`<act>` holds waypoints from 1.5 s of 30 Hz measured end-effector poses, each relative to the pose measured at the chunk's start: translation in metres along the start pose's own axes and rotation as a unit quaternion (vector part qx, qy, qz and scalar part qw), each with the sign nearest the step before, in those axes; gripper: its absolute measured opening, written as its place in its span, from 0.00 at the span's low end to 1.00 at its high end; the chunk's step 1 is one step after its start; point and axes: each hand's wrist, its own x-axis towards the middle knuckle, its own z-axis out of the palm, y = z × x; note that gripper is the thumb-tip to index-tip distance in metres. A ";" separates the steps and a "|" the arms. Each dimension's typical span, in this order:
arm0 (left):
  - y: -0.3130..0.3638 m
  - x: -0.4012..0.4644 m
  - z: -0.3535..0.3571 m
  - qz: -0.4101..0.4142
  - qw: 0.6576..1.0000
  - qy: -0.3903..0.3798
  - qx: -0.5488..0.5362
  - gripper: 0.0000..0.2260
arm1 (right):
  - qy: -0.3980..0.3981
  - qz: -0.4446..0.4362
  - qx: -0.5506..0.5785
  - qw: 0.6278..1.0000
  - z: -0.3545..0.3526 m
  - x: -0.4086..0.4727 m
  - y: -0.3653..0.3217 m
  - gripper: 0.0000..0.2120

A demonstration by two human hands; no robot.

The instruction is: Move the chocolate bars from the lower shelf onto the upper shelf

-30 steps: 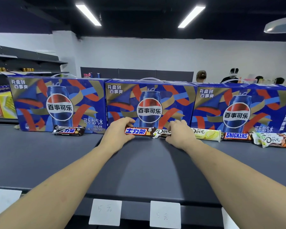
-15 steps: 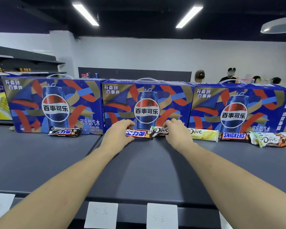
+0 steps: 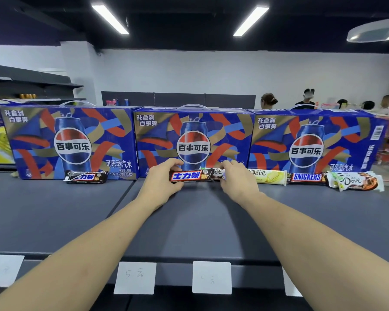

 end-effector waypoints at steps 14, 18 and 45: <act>0.047 -0.037 0.005 0.001 0.999 0.036 0.025 0.23 | -0.022 0.018 0.010 1.000 -0.032 -0.035 0.016 0.14; 0.055 -0.060 -0.005 0.004 0.995 0.020 0.102 0.19 | -0.041 0.029 0.008 0.999 -0.038 -0.049 0.009 0.17; 0.131 -0.167 -0.043 0.057 0.993 0.013 0.102 0.15 | -0.002 0.054 0.003 0.999 -0.136 -0.208 -0.024 0.18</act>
